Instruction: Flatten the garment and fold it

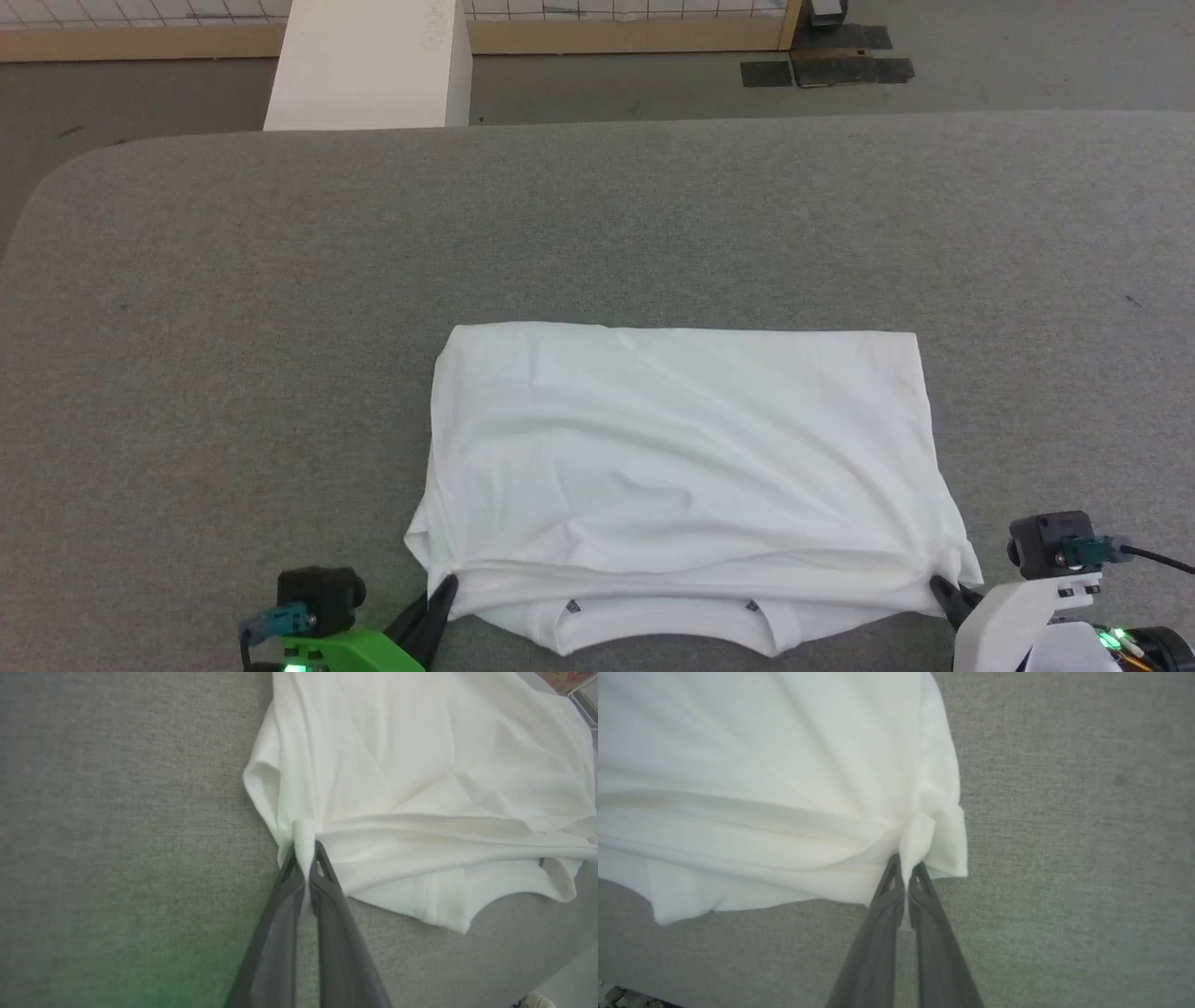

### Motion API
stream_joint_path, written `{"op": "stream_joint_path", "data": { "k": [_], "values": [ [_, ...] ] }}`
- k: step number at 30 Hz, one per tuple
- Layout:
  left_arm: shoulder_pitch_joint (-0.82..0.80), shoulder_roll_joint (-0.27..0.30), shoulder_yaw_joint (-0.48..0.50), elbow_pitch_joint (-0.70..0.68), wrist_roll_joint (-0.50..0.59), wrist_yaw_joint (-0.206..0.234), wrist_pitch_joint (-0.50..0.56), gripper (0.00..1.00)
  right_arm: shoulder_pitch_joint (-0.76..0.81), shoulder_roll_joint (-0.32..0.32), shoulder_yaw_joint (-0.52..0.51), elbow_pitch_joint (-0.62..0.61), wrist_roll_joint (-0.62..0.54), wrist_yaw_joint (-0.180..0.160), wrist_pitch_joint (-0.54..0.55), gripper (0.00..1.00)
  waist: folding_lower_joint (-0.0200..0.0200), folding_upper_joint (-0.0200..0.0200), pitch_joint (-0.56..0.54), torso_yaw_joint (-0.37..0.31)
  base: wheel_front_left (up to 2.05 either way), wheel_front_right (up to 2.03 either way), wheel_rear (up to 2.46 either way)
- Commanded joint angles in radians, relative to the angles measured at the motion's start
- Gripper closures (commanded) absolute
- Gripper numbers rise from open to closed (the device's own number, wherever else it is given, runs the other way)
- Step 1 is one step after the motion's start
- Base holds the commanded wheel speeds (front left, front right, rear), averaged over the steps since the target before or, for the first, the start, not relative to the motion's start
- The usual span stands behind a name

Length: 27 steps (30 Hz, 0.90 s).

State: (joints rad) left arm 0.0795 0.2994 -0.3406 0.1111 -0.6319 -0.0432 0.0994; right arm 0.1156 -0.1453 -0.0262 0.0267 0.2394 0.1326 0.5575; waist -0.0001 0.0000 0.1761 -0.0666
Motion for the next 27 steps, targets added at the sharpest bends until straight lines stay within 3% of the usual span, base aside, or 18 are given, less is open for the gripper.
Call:
{"op": "stream_joint_path", "data": {
  "k": [1,2,3,4,5,12,20,27],
  "values": [
    [-0.019,-0.006,-0.006,0.026,0.018,0.001,-0.001,0.84,-0.010,0.004,0.009,0.033,-0.004,-0.002,0.002,1.00,0.0001,0.0000,0.001,-0.001,0.00,0.00,0.00],
    [-0.023,-0.008,-0.009,0.039,0.021,0.002,-0.003,0.20,-0.014,0.006,0.013,0.047,-0.003,-0.002,0.002,1.00,0.0001,0.0000,0.000,-0.002,0.00,0.00,0.00],
    [-0.027,-0.011,-0.012,0.052,0.023,0.002,-0.005,0.00,-0.019,0.009,0.019,0.059,0.000,-0.002,0.002,0.82,0.0001,0.0000,-0.001,-0.002,0.00,0.00,0.00],
    [-0.029,-0.015,-0.013,0.060,0.021,0.003,-0.006,0.00,-0.020,0.011,0.022,0.065,0.006,-0.002,0.004,0.45,0.0001,0.0000,-0.004,-0.003,0.00,0.00,0.00],
    [-0.028,-0.017,-0.013,0.067,0.019,0.004,-0.006,0.00,-0.020,0.013,0.020,0.071,0.011,-0.002,0.008,0.00,0.0001,0.0000,-0.007,-0.003,0.00,0.00,0.00],
    [0.005,-0.022,0.033,0.020,0.013,0.040,-0.086,0.00,0.016,0.021,-0.048,0.000,0.010,-0.002,-0.019,0.00,0.0001,0.0000,-0.044,0.008,0.00,0.00,0.00],
    [0.000,-0.041,0.104,-0.045,0.083,0.096,-0.311,0.00,0.037,0.078,-0.148,-0.154,0.033,-0.002,-0.140,0.00,0.0001,0.0000,-0.077,0.035,0.00,0.00,0.00],
    [-0.111,-0.111,0.182,-0.046,0.183,0.130,-0.360,0.00,-0.035,0.094,-0.196,-0.124,0.088,-0.002,-0.166,0.00,0.0001,0.0000,-0.083,0.053,0.00,0.00,0.00]
  ]
}}
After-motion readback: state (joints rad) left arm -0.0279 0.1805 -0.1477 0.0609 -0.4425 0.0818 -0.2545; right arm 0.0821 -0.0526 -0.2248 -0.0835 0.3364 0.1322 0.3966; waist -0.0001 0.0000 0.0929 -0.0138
